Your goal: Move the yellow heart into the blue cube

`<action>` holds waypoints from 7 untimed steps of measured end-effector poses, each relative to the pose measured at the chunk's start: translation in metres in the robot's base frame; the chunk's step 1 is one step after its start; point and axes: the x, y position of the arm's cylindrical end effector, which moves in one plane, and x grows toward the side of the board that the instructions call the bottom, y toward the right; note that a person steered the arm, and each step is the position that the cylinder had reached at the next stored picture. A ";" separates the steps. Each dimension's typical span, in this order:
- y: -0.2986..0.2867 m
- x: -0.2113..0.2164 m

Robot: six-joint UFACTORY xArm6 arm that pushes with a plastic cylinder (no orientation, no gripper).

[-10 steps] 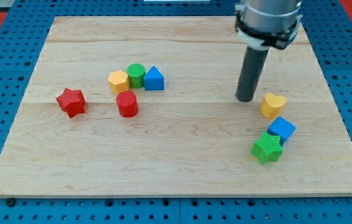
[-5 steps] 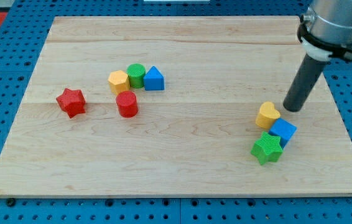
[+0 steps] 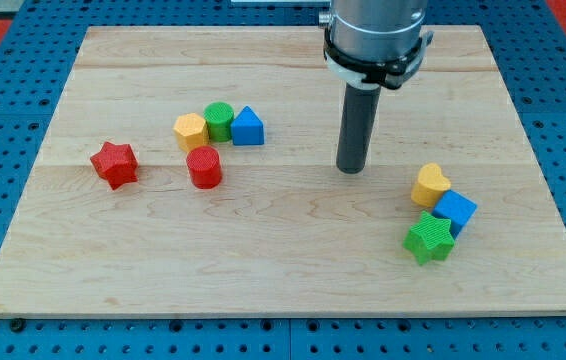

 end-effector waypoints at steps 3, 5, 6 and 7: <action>-0.028 0.035; -0.114 0.085; -0.160 0.080; -0.246 0.084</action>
